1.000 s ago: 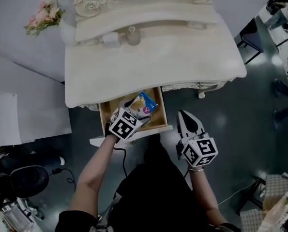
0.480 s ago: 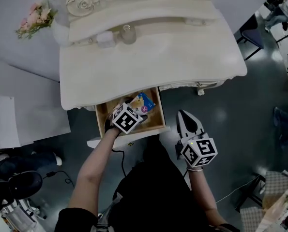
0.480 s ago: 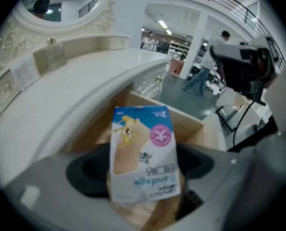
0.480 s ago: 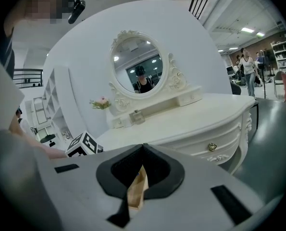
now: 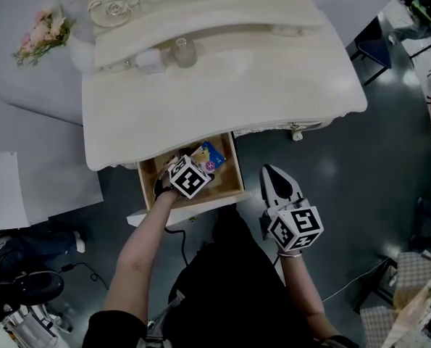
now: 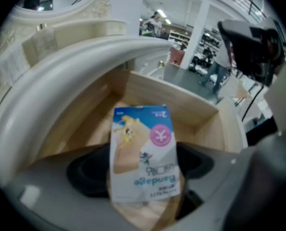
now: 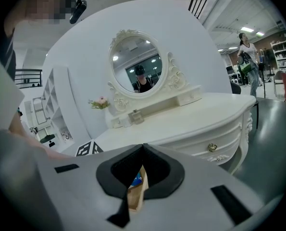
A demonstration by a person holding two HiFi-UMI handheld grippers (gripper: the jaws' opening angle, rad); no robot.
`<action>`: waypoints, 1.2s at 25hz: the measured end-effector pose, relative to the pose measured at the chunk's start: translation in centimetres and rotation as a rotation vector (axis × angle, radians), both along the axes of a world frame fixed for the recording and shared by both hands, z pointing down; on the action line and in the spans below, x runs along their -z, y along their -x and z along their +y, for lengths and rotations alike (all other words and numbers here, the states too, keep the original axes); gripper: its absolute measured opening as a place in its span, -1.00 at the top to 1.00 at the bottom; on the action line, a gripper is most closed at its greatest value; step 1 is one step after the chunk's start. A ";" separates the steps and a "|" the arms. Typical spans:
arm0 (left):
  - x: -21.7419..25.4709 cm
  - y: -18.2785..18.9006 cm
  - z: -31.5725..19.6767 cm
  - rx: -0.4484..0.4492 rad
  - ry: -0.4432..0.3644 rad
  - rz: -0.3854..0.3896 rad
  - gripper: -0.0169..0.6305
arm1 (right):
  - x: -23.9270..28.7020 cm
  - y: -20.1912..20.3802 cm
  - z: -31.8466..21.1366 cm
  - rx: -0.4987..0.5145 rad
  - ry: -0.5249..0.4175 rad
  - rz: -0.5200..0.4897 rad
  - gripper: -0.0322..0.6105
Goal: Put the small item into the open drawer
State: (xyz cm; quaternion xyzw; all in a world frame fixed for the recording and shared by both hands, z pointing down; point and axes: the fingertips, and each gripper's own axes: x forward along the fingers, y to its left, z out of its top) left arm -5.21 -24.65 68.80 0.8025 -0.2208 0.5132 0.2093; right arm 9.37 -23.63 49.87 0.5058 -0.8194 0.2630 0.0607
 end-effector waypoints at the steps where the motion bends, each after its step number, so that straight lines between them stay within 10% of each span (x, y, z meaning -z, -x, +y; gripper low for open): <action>1: -0.2 0.0 0.0 -0.004 0.001 -0.004 -0.39 | 0.0 0.0 0.0 0.000 0.000 0.000 0.90; 30: -2.8 0.2 0.1 0.009 0.044 -0.046 -0.41 | -0.6 -0.3 0.1 0.016 0.021 0.004 0.90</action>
